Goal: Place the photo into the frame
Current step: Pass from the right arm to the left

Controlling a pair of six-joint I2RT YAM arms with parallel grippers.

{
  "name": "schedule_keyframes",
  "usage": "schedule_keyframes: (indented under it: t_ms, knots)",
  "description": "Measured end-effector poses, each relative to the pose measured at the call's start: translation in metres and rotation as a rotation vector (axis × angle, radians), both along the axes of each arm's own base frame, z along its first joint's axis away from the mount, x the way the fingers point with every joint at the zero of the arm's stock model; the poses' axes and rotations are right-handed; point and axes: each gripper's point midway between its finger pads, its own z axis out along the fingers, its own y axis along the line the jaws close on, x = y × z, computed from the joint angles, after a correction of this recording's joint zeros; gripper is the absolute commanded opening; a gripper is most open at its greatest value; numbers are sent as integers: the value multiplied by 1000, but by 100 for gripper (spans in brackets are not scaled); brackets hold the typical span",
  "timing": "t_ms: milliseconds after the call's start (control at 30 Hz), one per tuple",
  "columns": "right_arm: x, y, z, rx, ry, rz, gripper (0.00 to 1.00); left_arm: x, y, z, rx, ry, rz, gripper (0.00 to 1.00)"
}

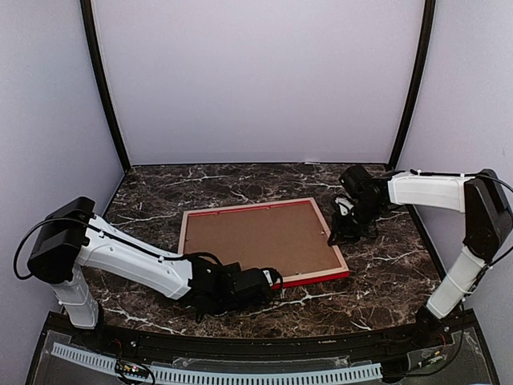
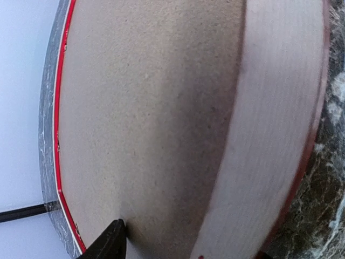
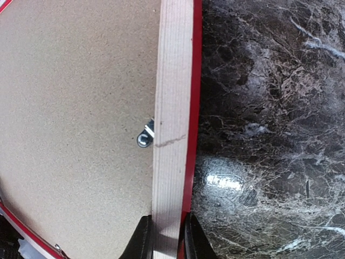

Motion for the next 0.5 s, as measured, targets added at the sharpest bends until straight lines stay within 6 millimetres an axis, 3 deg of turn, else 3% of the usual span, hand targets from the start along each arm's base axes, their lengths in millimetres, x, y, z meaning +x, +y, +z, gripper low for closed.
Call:
schedule_keyframes:
  t_ms: [233,500]
  knots:
    - [3,3,2,20,-11,4,30,2,3,8,58,-75,-21,39]
    - [6,11,24,67,-55,57,42,6,9,15,101,-94,-12,26]
